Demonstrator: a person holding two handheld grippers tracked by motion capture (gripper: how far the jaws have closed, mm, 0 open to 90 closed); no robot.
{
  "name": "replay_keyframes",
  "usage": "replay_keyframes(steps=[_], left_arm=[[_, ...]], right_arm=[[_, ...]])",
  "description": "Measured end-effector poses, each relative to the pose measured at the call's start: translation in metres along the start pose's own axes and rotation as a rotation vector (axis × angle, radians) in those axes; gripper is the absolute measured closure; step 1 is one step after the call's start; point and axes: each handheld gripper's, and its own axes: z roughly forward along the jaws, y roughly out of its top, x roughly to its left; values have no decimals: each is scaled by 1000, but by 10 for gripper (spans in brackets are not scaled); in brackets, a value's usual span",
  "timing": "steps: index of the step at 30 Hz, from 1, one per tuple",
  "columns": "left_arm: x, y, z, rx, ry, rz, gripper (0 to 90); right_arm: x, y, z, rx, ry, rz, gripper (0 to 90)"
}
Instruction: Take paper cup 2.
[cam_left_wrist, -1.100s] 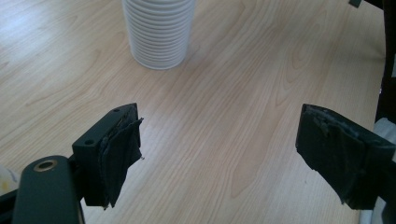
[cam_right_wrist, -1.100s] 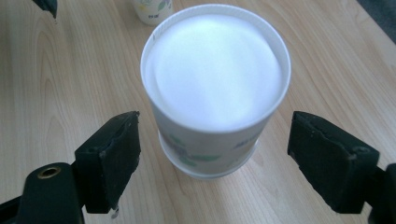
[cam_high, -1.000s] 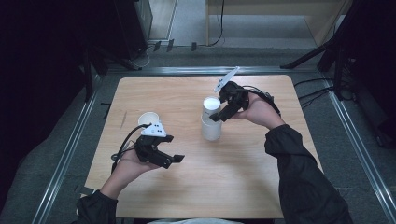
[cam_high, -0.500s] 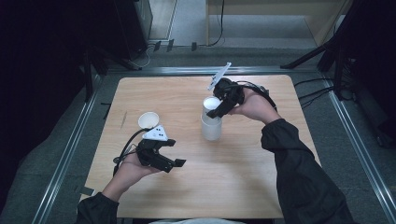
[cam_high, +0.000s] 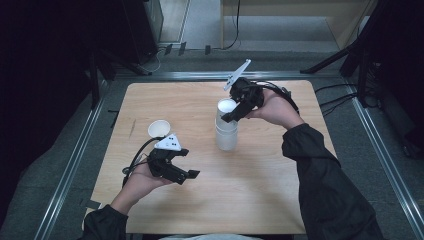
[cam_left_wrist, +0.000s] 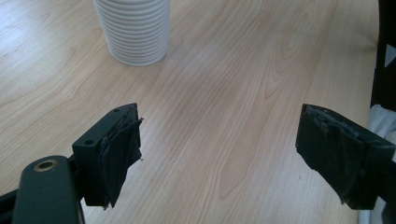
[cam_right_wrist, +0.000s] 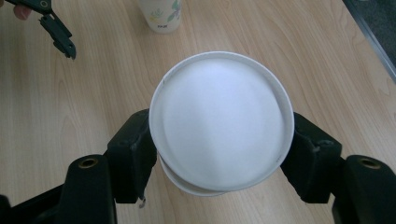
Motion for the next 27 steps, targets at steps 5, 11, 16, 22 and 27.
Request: replay_keyframes(steps=[5, 11, 16, 22, 27], left_arm=[[1, 3, 2, 0, -6, 9, 141], [5, 6, 6, -16, -34, 2, 141], [10, 10, 11, -11, -50, 3, 141], [14, 16, 13, -19, -56, 10, 141], [17, 21, 15, -26, -66, 14, 141]], right_arm=[[4, 7, -11, 5, -10, 18, 332], [9, 17, -33, -31, -28, 37, 333], [16, 24, -54, -52, -51, 54, 334], [28, 20, -80, -90, -45, 67, 336], [40, 4, -89, -94, -36, 81, 335]])
